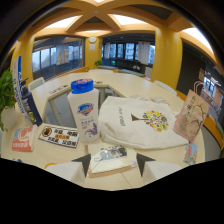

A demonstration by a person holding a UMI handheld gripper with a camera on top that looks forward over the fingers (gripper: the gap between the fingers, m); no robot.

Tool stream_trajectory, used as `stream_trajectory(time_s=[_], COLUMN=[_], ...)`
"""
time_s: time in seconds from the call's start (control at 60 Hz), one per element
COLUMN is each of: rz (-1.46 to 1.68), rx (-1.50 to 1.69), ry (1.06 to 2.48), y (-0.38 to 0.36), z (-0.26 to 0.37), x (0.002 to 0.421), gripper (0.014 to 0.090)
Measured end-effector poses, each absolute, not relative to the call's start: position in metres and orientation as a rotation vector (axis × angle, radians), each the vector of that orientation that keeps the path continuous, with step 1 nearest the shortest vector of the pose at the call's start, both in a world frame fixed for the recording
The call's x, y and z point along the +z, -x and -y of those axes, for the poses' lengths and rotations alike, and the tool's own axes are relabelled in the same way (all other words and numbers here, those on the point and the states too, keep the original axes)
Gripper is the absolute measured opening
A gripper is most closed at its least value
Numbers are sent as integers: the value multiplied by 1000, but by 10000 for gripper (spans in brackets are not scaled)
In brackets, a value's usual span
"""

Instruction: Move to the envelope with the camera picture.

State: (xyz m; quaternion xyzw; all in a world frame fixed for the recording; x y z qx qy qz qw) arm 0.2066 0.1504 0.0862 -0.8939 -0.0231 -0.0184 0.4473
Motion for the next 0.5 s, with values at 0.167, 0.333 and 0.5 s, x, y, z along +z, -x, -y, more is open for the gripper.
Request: stream_trajectory(time_s=[0.167,0.333,0.5], rz=[68,74,74], rx=[-27,-28,-32], ry=[2223,2230,2235], y=[-209,-210,-211], z=[-159,-161,-160], x=[80,78,78], gripper=[864,860,864])
